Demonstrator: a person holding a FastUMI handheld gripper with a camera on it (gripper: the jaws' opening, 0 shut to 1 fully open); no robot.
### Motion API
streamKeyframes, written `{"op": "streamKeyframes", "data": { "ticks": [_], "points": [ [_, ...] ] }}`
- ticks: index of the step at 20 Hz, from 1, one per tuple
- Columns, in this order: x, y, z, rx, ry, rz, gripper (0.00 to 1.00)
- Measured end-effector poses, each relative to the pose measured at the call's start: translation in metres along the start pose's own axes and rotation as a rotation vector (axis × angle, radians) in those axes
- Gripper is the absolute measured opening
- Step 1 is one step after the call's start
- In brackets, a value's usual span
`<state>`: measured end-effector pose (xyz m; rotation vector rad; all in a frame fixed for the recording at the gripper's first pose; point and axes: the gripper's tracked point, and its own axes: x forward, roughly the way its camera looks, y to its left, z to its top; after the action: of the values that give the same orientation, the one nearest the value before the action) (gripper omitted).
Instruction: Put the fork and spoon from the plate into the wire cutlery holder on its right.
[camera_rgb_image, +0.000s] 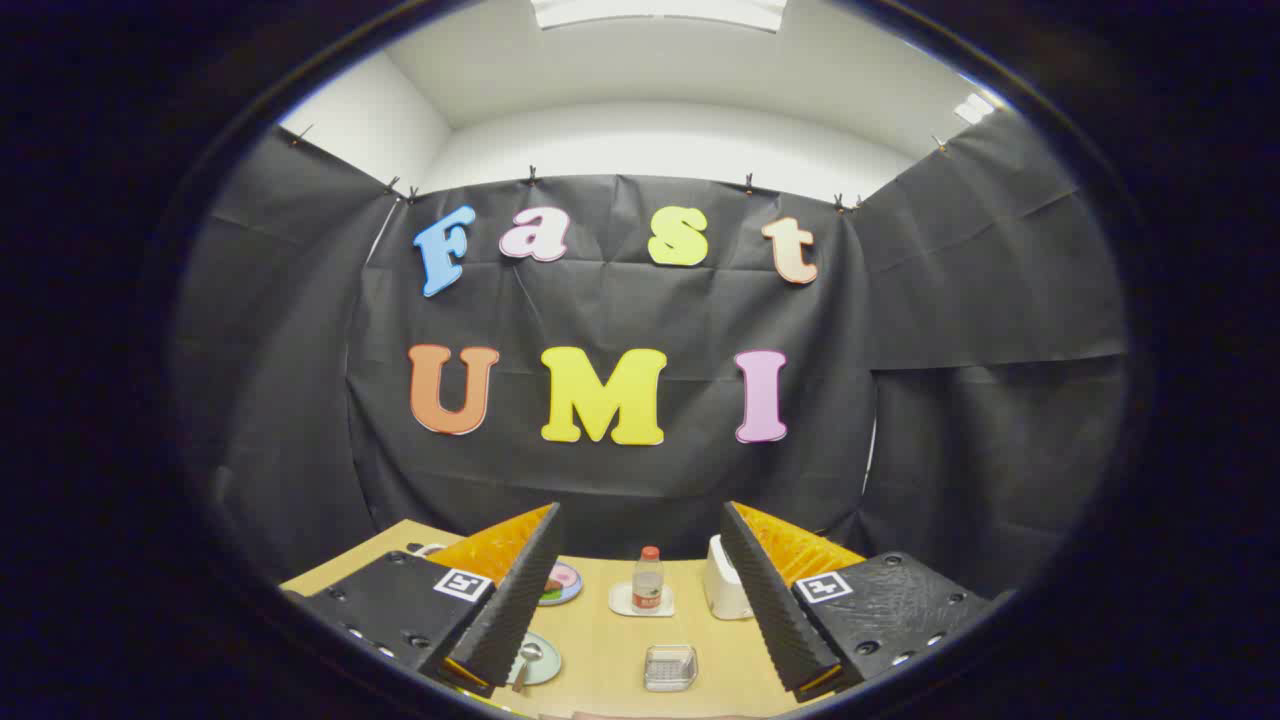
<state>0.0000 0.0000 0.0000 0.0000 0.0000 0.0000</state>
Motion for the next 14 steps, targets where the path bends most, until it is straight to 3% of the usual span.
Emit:
{"op": "streamKeyframes", "data": {
  "ticks": [9,14],
  "points": [
    [0.006,-0.002,0.005,-0.022,0.008,-0.063,0.94],
    [0.012,0.009,0.002,-0.029,0.003,-0.054,0.95]
  ]
}}
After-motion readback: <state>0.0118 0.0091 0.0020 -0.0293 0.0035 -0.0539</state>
